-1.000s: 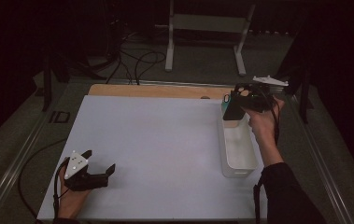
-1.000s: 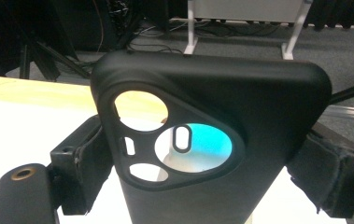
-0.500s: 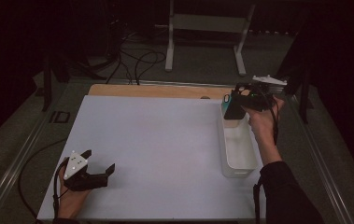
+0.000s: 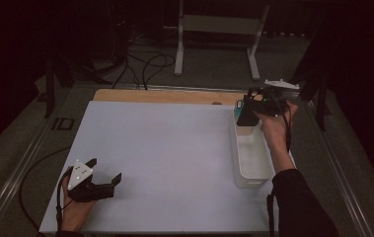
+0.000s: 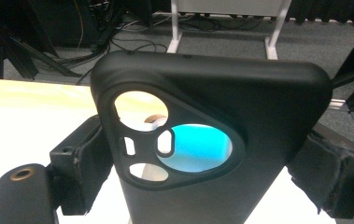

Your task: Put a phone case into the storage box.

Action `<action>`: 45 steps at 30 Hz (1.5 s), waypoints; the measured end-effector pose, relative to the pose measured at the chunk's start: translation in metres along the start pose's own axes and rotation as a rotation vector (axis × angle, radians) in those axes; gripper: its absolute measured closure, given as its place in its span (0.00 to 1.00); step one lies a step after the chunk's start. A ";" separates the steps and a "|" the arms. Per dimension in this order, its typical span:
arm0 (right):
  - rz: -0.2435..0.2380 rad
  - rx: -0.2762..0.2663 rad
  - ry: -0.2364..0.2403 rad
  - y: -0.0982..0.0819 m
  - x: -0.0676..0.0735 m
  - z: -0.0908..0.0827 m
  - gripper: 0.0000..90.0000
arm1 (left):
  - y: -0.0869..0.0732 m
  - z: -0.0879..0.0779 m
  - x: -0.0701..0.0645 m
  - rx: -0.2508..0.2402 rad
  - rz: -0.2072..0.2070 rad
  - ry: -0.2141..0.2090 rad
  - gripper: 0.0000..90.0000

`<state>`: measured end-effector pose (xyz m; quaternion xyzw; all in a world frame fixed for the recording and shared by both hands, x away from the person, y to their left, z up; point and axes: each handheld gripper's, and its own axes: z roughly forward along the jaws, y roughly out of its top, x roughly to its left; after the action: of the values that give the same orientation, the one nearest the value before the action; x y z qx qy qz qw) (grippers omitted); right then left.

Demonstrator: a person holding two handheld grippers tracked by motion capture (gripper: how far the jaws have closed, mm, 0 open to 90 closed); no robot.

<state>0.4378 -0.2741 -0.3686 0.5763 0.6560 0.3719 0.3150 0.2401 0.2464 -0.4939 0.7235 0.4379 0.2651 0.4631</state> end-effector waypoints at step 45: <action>-0.033 0.104 -0.035 -0.022 0.009 0.032 0.15 | 0.000 0.002 -0.002 0.003 0.004 -0.005 0.00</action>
<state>0.4517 -0.2625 -0.4038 0.5873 0.6782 0.3220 0.3024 0.2402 0.2438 -0.4946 0.7258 0.4355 0.2637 0.4626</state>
